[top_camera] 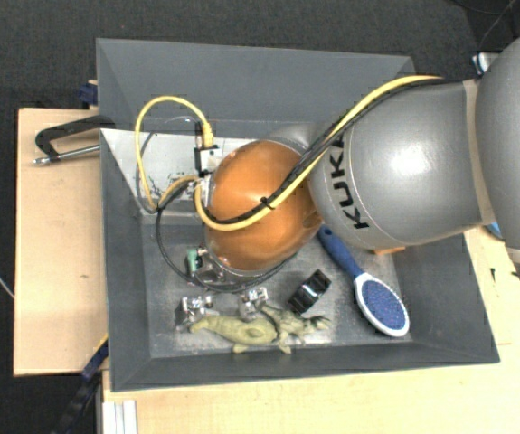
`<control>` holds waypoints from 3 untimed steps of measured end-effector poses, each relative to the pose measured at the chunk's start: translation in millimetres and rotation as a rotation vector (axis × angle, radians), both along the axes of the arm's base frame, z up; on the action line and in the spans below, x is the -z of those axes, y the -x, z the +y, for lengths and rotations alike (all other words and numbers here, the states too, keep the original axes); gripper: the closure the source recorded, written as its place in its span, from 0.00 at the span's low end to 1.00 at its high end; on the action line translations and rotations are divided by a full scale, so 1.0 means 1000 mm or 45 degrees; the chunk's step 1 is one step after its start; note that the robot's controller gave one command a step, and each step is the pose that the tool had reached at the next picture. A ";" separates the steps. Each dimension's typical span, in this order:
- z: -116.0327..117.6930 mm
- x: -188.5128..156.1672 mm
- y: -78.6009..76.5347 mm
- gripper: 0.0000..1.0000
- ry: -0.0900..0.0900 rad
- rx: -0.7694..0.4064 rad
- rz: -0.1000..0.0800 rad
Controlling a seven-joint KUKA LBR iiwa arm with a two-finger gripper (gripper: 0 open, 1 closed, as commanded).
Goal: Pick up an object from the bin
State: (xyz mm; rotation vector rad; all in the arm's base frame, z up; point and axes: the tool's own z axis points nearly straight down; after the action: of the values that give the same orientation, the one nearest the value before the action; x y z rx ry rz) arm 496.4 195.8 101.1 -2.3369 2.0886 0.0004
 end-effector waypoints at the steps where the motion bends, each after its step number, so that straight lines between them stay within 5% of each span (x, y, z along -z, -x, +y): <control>1: -0.030 0.028 0.002 0.00 -0.001 -0.071 -0.005; 2: -0.074 0.028 0.004 0.00 0.005 -0.413 0.000; 3: -0.073 0.028 0.004 1.00 0.003 -0.415 -0.001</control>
Offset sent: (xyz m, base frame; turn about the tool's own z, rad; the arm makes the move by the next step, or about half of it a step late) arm -0.0050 -0.0331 -0.0311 -0.0582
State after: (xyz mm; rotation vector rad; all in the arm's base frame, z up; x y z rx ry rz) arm 492.5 122.8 73.0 -2.6458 1.6826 -0.0016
